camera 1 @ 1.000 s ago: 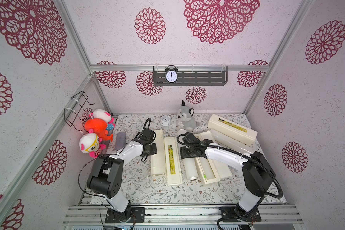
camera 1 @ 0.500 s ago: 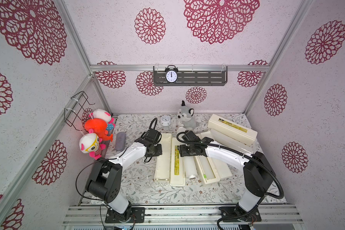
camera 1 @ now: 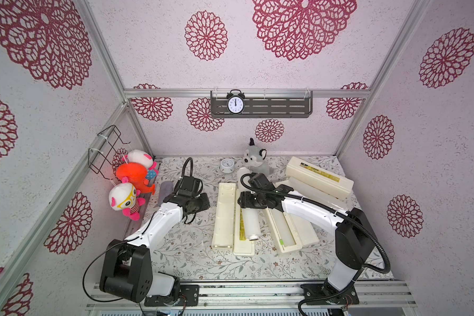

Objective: Put plastic wrap rolls into dispensers
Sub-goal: Pick up the plastic wrap from the center of the board, then place the plastic wrap into the plastic wrap cutting box.

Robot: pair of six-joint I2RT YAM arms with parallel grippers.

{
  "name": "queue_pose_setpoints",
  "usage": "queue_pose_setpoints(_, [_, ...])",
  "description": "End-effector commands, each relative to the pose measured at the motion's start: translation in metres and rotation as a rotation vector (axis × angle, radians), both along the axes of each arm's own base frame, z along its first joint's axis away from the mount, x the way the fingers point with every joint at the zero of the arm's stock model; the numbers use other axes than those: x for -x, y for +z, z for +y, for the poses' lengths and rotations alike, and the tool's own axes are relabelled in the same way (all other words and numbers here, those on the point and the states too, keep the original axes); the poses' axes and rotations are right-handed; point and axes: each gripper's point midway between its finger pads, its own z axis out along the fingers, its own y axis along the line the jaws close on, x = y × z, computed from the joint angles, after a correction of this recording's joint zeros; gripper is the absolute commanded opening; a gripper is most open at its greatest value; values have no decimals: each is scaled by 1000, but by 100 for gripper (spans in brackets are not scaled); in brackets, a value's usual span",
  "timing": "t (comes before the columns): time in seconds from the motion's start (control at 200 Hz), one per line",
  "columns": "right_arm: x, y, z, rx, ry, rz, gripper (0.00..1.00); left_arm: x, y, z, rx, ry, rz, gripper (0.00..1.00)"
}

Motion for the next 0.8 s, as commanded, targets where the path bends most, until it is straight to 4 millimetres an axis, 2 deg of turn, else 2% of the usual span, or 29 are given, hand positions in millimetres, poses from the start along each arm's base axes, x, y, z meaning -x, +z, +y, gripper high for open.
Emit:
queue_pose_setpoints(0.0, [-25, 85, 54, -334, 6, -115, 39, -1, -5, 3, 72, 21, -13, 27])
queue_pose_setpoints(0.17, [-29, 81, 93, -392, 22, -70, 38, 5, -30, 2, 106, 30, 34, 26])
queue_pose_setpoints(0.305, [-31, 66, 108, -380, 4, -48, 38, 11, -49, -10, 183, 21, 66, 24])
queue_pose_setpoints(0.55, [-25, 32, 114, -334, -8, -9, 37, 30, -74, -24, 223, 5, 129, 22])
queue_pose_setpoints(0.796, [-24, 9, 97, -199, -19, -23, 37, 44, -91, -49, 238, -37, 184, 21])
